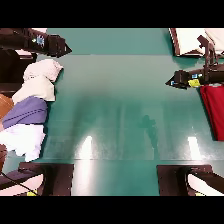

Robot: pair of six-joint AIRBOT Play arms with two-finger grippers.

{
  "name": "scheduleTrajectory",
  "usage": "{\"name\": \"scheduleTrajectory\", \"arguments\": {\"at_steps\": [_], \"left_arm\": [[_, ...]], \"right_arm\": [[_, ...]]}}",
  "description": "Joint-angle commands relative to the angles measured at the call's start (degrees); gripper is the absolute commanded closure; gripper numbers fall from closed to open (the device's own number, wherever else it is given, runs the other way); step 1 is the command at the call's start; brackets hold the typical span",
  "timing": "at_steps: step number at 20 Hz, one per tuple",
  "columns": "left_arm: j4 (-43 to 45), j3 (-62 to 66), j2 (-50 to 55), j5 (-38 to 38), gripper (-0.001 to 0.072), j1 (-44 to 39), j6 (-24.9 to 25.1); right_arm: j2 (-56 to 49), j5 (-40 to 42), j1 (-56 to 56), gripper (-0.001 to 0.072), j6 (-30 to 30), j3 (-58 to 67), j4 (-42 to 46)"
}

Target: Fold the shirts.

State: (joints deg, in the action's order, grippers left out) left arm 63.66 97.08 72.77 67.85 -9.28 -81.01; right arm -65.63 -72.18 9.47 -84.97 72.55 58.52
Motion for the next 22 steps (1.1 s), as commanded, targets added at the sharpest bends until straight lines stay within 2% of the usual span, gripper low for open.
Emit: {"name": "scheduleTrajectory", "arguments": {"at_steps": [1, 2, 3, 4, 7, 8, 13, 16, 22], "left_arm": [[1.51, 0.00, 0.04, -4.92, 0.0682, -0.02, 0.11], [4.46, 0.00, 0.04, -7.08, 0.0492, -0.02, 0.52], [8.85, 0.00, 0.35, -9.62, 0.0143, -0.02, 0.39], [14.03, -0.11, 0.83, -12.22, 0.0089, -0.02, -0.22], [32.30, -0.13, 5.11, -14.88, 0.0094, 0.55, -8.28], [34.73, -0.13, 7.32, -14.91, 0.0094, 1.36, -9.88], [35.19, -0.13, 21.46, -15.39, 0.0094, 8.70, -12.66], [35.17, -0.13, 28.59, -18.69, 0.0094, 12.61, -14.84], [35.32, -0.11, 34.10, -24.50, 0.0095, 15.15, -14.93]], "right_arm": [[0.02, -0.02, -0.02, 0.0694, 0.00, 0.07, 0.00], [0.02, -0.02, -0.02, 0.0694, 0.00, 0.07, 0.00], [0.02, -0.02, -0.02, 0.0694, 0.00, 0.07, 0.00], [0.02, -0.02, -0.04, 0.0694, 0.00, 0.07, 0.00], [0.02, -0.02, -0.04, 0.0694, 0.00, 0.07, 0.02], [0.02, 0.00, -0.02, 0.0694, 0.00, 0.04, 0.02], [0.02, -0.02, -0.02, 0.0694, 0.00, 0.02, 0.00], [0.02, 0.17, -0.02, 0.0694, 0.00, 0.02, -0.02], [0.02, 0.20, -0.02, 0.0694, 0.00, 0.02, -0.02]]}}
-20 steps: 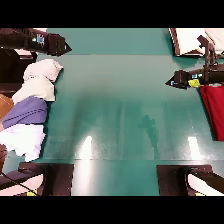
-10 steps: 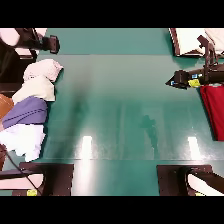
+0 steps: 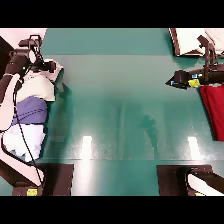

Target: Fold the shirts.

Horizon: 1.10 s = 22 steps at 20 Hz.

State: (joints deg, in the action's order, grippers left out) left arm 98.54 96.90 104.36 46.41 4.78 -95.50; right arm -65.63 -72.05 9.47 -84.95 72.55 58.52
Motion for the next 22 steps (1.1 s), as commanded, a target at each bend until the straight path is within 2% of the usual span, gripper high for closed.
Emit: {"name": "scheduleTrajectory", "arguments": {"at_steps": [1, 3, 4, 5, 6, 10, 15, 19, 22], "left_arm": [[0.42, 0.07, 2.54, -3.69, 0.0095, 1.09, -0.46], [0.37, 0.11, 2.51, -3.67, 0.0098, 1.07, -0.48], [0.37, 0.24, 2.49, -2.54, 0.0260, 1.09, -0.48], [0.37, 0.59, 2.47, -0.85, 0.0555, 1.09, -0.46], [0.37, 1.25, 2.47, 1.33, 0.0675, 1.07, -0.24], [0.22, 11.13, 0.98, 13.03, 0.0686, 1.03, 0.63], [-1.64, 20.46, -15.21, 15.91, 0.0686, -1.97, 5.16], [-1.99, 20.46, -30.67, 21.64, 0.0687, -9.49, 10.73], [-3.98, 20.39, -35.45, 29.24, 0.0687, -16.39, 11.93]], "right_arm": [[0.02, 0.09, -0.02, 0.0694, -0.02, 0.02, 0.00], [0.02, 0.09, -0.02, 0.0694, -0.02, 0.02, -0.02], [0.02, 0.07, -0.02, 0.0694, -0.02, 0.02, -0.02], [0.02, 0.07, -0.02, 0.0694, -0.02, 0.07, -0.04], [0.02, 0.07, -0.02, 0.0694, -0.02, 0.09, -0.07], [0.02, -0.17, -0.09, 0.0694, -0.02, 4.44, -0.04], [0.02, -0.52, -0.09, 0.0694, -0.02, 19.02, 0.02], [0.02, -2.19, -0.09, 0.0694, -0.02, 28.70, 0.00], [0.02, -3.74, -0.09, 0.0694, -0.02, 34.18, 0.00]]}}
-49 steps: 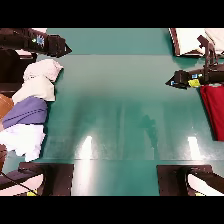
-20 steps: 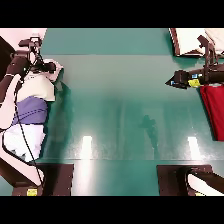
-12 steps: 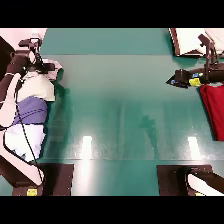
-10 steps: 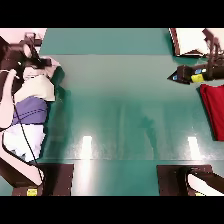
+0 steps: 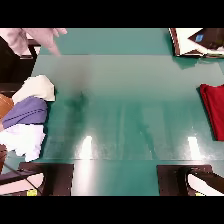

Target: Fold the shirts.

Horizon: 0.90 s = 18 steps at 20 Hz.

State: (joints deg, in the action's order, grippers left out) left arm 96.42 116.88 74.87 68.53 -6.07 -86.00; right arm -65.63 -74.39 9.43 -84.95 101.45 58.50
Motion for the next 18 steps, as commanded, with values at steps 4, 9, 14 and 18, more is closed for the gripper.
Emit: {"name": "scheduleTrajectory", "arguments": {"at_steps": [4, 9, 14, 18], "left_arm": [[-5.46, -5.79, -5.31, 14.19, 0.0686, -16.81, 2.43], [-16.02, -23.82, -1.38, 8.81, 0.0318, -27.56, 2.47], [-19.47, -29.57, -0.07, -0.61, 0.0085, -25.05, 2.99], [-19.28, -33.73, 0.15, -2.99, 0.0085, -13.03, 1.57]], "right_arm": [[0.02, -3.50, -0.04, 0.0694, -0.02, 10.38, 0.04], [0.04, -5.97, -0.04, 0.0694, -0.02, 12.24, 0.00], [0.02, -7.30, -0.04, 0.0694, -0.02, 12.24, 0.02], [0.00, -8.09, -0.04, 0.0694, -0.02, 12.22, 0.02]]}}
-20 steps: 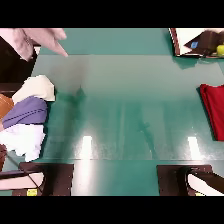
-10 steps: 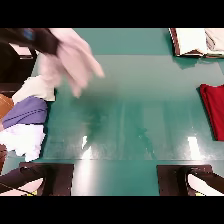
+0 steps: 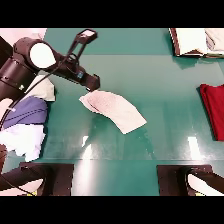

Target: Fold the shirts.

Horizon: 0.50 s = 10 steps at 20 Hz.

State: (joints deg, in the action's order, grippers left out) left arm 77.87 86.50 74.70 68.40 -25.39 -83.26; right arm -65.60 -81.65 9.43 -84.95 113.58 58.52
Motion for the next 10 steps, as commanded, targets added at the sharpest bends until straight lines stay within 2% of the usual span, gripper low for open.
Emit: {"name": "scheduleTrajectory", "arguments": {"at_steps": [1, 4, 7, 8, 10], "left_arm": [[-1.81, -5.88, 0.63, -3.65, 0.0085, 9.66, -1.44], [-7.17, -13.05, 2.99, -6.32, 0.0085, 16.96, -1.81], [-10.34, -15.93, 7.48, -7.02, 0.0085, 19.47, -1.73], [-11.41, -15.96, 8.98, -7.19, 0.0085, 19.47, -1.07], [-19.47, -15.96, 11.06, -8.22, 0.0085, 19.41, 3.61]], "right_arm": [[0.00, -0.92, -0.02, 0.0694, -0.02, -0.37, -0.02], [0.00, -1.33, 0.02, 0.0694, -0.02, -2.82, -0.04], [0.00, -1.29, 0.02, 0.0694, -0.02, -5.90, -0.04], [0.00, -1.31, 0.02, 0.0693, -0.02, -7.06, -0.04], [0.00, -1.29, 0.02, 0.0694, -0.02, -9.11, -0.04]]}}
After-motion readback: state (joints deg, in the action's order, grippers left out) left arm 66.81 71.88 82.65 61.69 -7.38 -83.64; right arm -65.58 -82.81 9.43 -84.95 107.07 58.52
